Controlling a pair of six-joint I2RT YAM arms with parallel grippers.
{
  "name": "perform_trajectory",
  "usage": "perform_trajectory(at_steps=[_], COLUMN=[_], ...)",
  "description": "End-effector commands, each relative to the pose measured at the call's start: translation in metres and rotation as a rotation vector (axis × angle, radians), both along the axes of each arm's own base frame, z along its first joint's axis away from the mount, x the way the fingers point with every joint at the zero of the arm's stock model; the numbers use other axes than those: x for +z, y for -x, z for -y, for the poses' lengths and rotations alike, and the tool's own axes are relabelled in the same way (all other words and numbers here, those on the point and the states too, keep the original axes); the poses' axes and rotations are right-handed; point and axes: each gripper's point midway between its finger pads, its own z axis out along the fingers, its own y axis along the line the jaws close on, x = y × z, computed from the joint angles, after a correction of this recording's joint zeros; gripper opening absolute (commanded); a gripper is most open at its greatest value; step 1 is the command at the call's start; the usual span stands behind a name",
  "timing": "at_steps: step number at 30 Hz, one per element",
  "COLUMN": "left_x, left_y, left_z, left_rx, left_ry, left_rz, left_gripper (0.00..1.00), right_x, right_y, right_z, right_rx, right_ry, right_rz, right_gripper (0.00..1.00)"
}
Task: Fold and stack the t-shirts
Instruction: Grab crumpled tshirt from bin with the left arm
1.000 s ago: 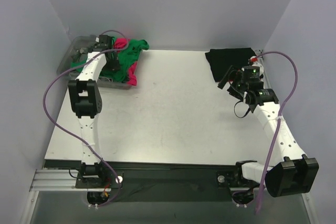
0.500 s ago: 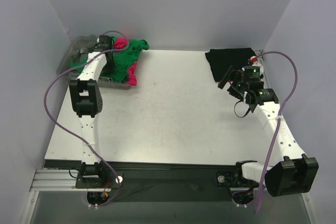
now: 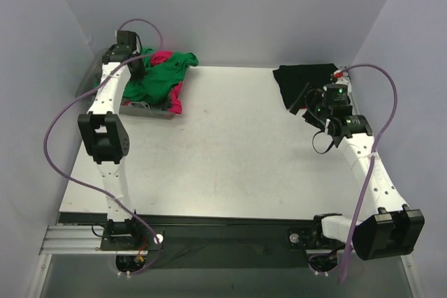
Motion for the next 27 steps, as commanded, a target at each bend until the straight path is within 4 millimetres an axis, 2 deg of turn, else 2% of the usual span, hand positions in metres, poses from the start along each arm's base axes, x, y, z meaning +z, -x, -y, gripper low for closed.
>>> perform_trajectory(at_steps=[1,3,5,6,7,9,10,11,12,13,15,16,17,18,19,23,24,26,27], left_x=[0.159,0.196,0.242,0.256,0.281,0.313,0.338,0.358,0.373,0.397,0.431,0.452,0.465,0.476,0.493,0.521,0.525,0.527,0.524], left_y=[0.000,0.005,0.015,0.020,0.032,0.043,0.059,0.067,0.075,0.093,0.110,0.127,0.135,0.145,0.158,0.187,0.195,0.200,0.203], left_z=[-0.016,-0.013,-0.004,0.000,0.006,0.017,0.023,0.027,0.030,0.038,0.047,0.055,0.057,0.074,0.080,0.113,0.130,0.146,0.163], left_rx=[0.021,-0.005,-0.063,-0.089,-0.125,-0.185,-0.221,-0.241,-0.254,-0.295,-0.334,-0.374,-0.388,-0.429,-0.453,-0.543,-0.584,-0.618,-0.652], left_ry=[0.059,0.064,0.072,0.072,0.083,0.099,0.111,0.116,0.123,0.137,0.151,0.164,0.168,0.196,0.200,0.246,0.279,0.325,0.385], left_rz=[0.386,0.477,0.580,0.613,0.668,0.754,0.812,0.871,0.912,0.972,1.076,1.130,1.171,1.195,1.238,1.317,1.327,1.336,1.320], left_gripper=[0.00,0.00,0.00,0.00,0.00,0.00,0.00,0.00,0.00,0.00,0.00,0.00,0.00,0.00,0.00,0.00,0.00,0.00,0.00], right_x=[0.020,0.023,0.024,0.027,0.028,0.032,0.034,0.036,0.037,0.039,0.041,0.042,0.042,0.042,0.043,0.044,0.044,0.045,0.043], right_y=[-0.011,-0.014,-0.017,-0.018,-0.019,-0.020,-0.020,-0.021,-0.021,-0.021,-0.021,-0.021,-0.022,-0.022,-0.022,-0.020,-0.019,-0.017,-0.016], right_z=[0.002,0.002,0.000,0.000,0.000,0.001,0.001,0.001,0.001,0.000,0.001,0.000,0.000,-0.001,-0.001,-0.001,0.000,0.001,0.001], right_rx=[0.008,0.012,0.016,0.017,0.020,0.019,0.020,0.018,0.019,0.023,0.023,0.024,0.023,0.027,0.028,0.026,0.024,0.022,0.023], right_ry=[0.019,0.019,0.016,0.014,0.017,0.020,0.021,0.023,0.022,0.022,0.021,0.017,0.016,0.015,0.013,0.013,0.014,0.015,0.020], right_rz=[0.051,0.058,0.067,0.073,0.081,0.092,0.098,0.105,0.108,0.111,0.117,0.121,0.123,0.123,0.124,0.130,0.130,0.135,0.132], right_gripper=[0.98,0.98,0.98,0.98,0.98,0.98,0.98,0.98,0.98,0.98,0.98,0.98,0.98,0.98,0.98,0.98,0.98,0.98,0.98])
